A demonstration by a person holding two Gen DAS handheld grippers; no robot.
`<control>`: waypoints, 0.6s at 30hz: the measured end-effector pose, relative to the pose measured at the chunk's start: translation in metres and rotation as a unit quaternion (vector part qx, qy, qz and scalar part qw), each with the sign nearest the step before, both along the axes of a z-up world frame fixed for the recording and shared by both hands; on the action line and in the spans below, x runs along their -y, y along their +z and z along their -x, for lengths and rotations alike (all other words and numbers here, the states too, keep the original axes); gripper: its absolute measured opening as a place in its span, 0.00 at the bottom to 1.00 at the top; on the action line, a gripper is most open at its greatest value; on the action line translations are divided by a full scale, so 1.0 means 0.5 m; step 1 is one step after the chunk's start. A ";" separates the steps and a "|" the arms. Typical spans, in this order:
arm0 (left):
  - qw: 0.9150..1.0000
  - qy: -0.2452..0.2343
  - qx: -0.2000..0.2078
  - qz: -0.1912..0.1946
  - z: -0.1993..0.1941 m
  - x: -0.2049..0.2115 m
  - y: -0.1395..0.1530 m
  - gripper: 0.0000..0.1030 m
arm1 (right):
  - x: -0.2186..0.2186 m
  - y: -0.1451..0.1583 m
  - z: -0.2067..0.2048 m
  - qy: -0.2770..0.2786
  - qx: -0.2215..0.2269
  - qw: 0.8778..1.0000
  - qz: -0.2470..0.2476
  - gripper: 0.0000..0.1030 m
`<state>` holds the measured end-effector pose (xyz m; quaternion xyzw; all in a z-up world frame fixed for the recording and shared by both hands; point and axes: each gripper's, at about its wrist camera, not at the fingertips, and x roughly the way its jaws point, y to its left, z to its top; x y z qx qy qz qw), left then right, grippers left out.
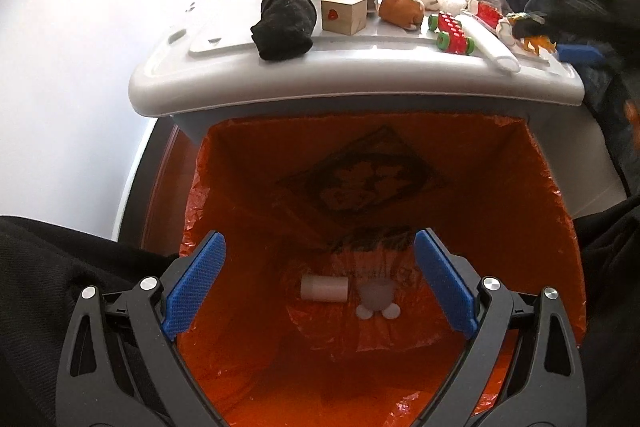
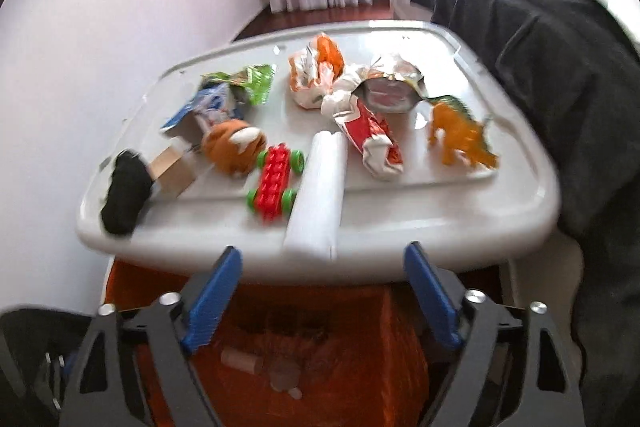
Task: Collect trash
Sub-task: 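Grasp the white foam tube with the right tool while the left tool grasps the black sock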
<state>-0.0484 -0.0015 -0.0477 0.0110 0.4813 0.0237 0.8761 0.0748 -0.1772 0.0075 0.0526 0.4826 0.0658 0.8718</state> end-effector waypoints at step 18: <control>0.999 -0.011 0.039 -0.005 0.013 -0.010 0.032 0.90 | -0.082 -0.076 -0.195 -0.072 -0.120 0.986 0.092 0.48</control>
